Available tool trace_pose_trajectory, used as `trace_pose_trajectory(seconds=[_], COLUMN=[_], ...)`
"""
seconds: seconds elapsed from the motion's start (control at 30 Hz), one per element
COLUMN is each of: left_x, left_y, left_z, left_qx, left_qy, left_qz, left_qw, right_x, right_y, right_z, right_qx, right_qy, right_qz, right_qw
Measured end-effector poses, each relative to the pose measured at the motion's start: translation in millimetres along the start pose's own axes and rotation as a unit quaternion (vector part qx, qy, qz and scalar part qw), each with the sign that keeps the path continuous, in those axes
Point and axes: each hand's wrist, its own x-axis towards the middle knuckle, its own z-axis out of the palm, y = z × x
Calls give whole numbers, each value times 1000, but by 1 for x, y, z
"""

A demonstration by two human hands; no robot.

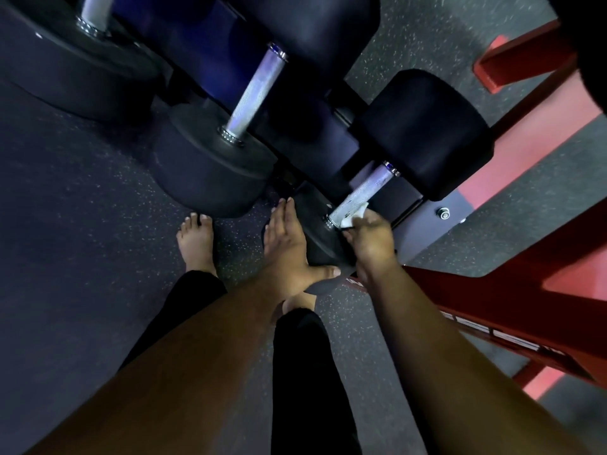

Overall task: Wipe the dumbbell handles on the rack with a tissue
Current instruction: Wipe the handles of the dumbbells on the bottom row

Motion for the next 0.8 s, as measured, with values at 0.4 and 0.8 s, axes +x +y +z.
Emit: trace_pose_trajectory(seconds=[0.4, 0.8], left_x=[-1, -2], left_y=[-2, -4], left_z=[-3, -2], left_qx=[-11, -18], left_qy=[-12, -14], left_qz=[10, 19], left_qw=[1000, 1000], right_x=[16, 32], right_y=[-27, -20], right_z=[-1, -9], right_qx=[180, 213], right_qy=[-81, -57], right_qz=[15, -26], right_qw=[980, 975])
